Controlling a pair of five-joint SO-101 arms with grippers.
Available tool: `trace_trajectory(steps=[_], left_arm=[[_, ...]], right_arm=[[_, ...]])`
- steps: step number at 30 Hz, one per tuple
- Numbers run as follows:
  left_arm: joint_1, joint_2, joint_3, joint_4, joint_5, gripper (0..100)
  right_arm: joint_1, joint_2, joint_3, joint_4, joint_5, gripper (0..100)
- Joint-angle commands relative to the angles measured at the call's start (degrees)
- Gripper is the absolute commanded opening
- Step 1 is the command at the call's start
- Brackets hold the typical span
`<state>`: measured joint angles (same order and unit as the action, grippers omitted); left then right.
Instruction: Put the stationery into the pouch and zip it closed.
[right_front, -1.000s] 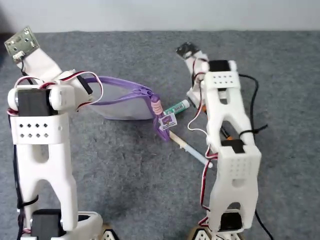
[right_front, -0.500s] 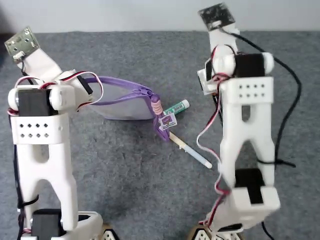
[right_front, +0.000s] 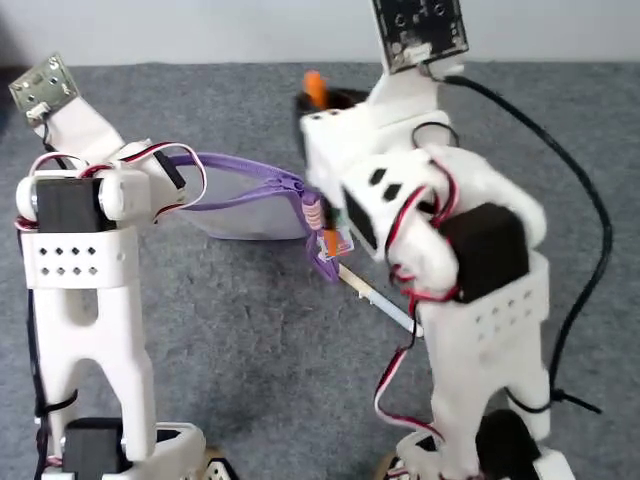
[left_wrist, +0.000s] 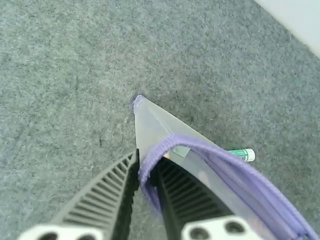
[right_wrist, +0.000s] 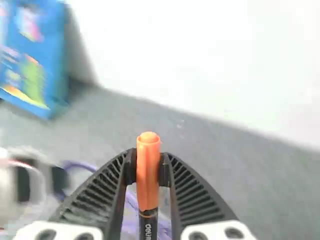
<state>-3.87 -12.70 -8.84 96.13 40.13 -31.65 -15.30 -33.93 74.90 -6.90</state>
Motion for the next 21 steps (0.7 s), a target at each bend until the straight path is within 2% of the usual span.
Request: trace_trajectory(steps=[1, 5, 11, 16, 21], left_arm=[[0.26, 0.44, 1.54, -0.18, 0.62, 1], [0.26, 0.44, 1.54, -0.18, 0.62, 1], [-0.18, 0.26, 1.54, -0.18, 0.62, 1], [-0.18, 0.09, 1.54, -0.18, 0.62, 1], [-0.18, 0.09, 1.54, -0.18, 0.62, 1]], right_arm=[[-4.7, -1.98, -0.88, -8.48, -0.97, 0.8], [-7.25, -1.19, 3.34, -18.68, -0.7, 0.8], [-7.34, -0.75, 13.19, -34.68, -0.35, 0.8], [-7.43, -1.27, 24.97, -46.55, 5.89, 0.8], [-7.43, -4.35, 33.85, -49.54, 9.76, 0.8]])
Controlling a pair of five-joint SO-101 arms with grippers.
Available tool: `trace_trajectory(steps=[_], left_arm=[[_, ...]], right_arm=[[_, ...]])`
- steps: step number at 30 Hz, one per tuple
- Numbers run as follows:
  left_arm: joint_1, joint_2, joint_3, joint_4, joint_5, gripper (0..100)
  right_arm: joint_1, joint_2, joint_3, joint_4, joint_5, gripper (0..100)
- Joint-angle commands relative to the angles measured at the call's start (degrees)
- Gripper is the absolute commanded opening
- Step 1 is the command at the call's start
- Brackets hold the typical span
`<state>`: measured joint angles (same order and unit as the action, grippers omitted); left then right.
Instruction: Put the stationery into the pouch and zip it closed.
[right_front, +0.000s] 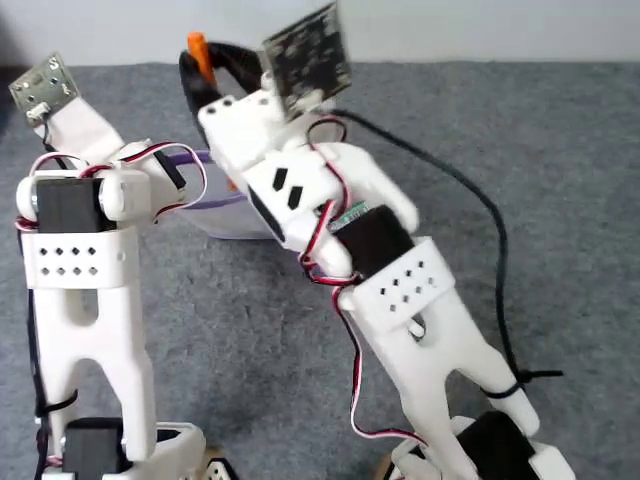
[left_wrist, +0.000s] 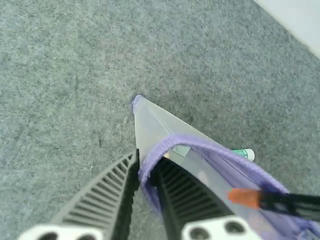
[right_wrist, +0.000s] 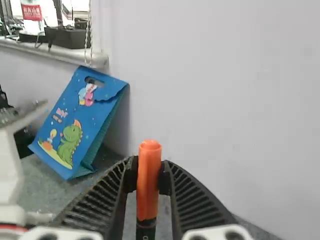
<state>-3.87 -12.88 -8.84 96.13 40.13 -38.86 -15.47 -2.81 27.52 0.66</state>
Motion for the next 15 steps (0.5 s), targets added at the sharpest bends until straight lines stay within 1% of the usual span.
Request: trace_trajectory(steps=[1, 3, 6, 8, 12, 13, 15], left_arm=[[-0.18, 0.26, 1.54, -0.18, 0.62, 1], [-0.18, 0.26, 1.54, -0.18, 0.62, 1], [-0.18, 0.53, 1.54, -0.18, 0.62, 1], [-0.18, 0.62, 1.54, -0.26, 0.62, 1], [0.09, 0.62, 1.45, -0.26, 0.62, 1], [0.09, 0.62, 1.45, -0.26, 0.79, 1], [0.18, 0.62, 1.45, -0.26, 2.11, 1]], right_arm=[[-0.22, -5.41, 4.66, -2.15, 2.2, 0.8], [-0.22, -8.04, 8.18, -1.19, 2.46, 0.9], [-0.22, -11.56, 12.66, 1.89, 5.71, 1.5], [-0.84, -13.49, 14.15, 3.38, 6.86, 6.4], [-1.54, -15.52, 13.89, 6.64, 7.12, 21.5], [-1.71, -15.96, 13.89, 6.99, 7.12, 22.4], [-2.15, -16.48, 13.89, 6.99, 7.12, 20.6]])
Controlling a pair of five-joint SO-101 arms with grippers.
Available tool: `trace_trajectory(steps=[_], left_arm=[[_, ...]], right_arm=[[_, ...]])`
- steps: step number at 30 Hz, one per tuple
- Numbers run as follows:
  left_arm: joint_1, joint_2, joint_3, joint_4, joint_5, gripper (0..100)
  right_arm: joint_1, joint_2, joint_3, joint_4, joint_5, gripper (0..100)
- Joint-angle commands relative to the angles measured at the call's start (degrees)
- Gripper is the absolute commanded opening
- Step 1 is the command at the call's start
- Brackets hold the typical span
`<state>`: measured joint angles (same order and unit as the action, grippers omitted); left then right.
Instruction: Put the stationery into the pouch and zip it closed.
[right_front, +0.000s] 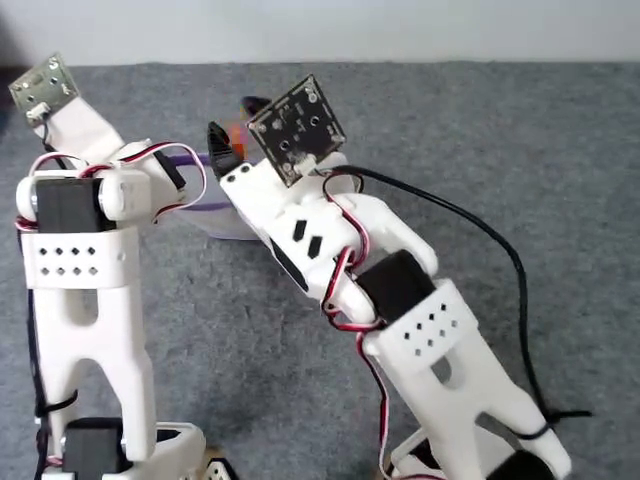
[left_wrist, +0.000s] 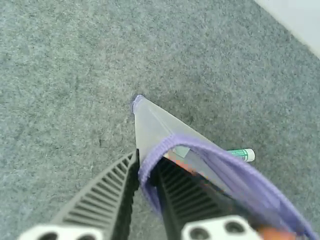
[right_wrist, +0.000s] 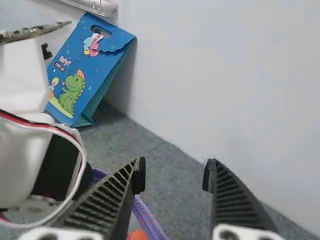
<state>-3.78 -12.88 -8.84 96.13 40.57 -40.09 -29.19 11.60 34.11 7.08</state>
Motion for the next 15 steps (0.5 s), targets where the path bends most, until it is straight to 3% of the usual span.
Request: trace_trajectory(steps=[1, 10, 15], left_arm=[[0.09, 0.62, 1.45, -0.26, 2.02, 1], [0.09, 0.44, 1.36, -0.26, 2.11, 1], [0.09, 0.18, 1.27, -0.26, 2.11, 1]], right_arm=[[-0.84, -3.21, -0.53, 0.4, 0.7, 19.0], [0.84, -6.9, -0.53, 3.65, 0.7, 0.5], [6.64, -10.42, -0.62, 14.64, 0.35, 1.4]])
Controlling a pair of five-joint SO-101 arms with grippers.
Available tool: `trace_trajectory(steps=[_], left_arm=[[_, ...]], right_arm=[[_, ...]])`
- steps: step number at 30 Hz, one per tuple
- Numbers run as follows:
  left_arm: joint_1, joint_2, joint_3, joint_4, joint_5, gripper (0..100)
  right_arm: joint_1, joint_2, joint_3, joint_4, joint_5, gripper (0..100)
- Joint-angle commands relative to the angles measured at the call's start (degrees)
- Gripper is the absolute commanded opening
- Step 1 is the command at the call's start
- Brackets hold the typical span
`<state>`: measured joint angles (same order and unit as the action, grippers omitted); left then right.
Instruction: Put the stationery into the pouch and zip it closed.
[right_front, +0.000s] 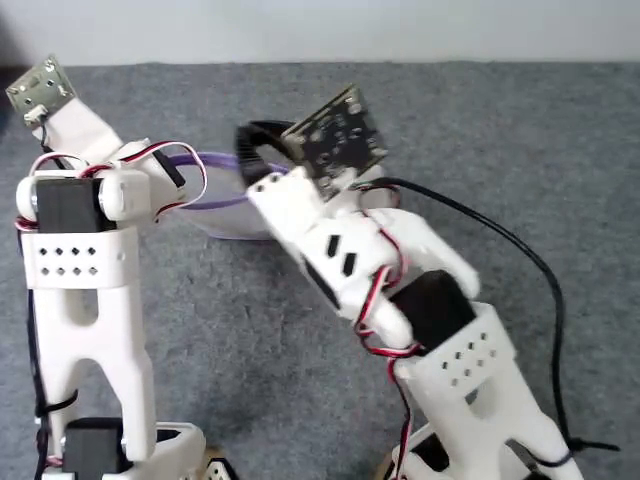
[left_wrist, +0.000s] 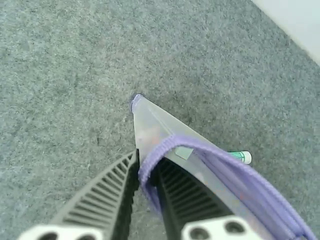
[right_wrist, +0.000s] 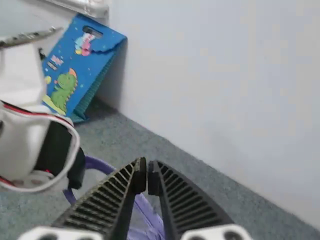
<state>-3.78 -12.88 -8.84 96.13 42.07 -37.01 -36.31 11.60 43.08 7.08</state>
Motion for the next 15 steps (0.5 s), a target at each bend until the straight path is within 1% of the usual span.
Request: trace_trajectory(steps=[1, 6, 9, 12, 15], left_arm=[[0.09, 0.18, 1.27, -0.26, 0.62, 1], [0.09, 0.18, 1.27, -0.26, 0.62, 1], [0.09, 0.18, 1.27, -0.26, 0.62, 1], [0.09, 0.53, 1.27, -0.26, 0.62, 1], [0.09, 0.62, 1.27, -0.26, 0.62, 1]], right_arm=[[4.97, -4.26, -0.62, 8.04, 0.26, 1.4], [14.02, -6.99, -0.62, 19.65, 0.26, 1.4], [18.24, -6.46, -0.18, 26.95, 0.18, 1.8], [19.91, -3.21, 1.32, 33.36, 0.18, 2.0], [20.0, 2.07, 3.96, 36.62, 0.18, 2.0]])
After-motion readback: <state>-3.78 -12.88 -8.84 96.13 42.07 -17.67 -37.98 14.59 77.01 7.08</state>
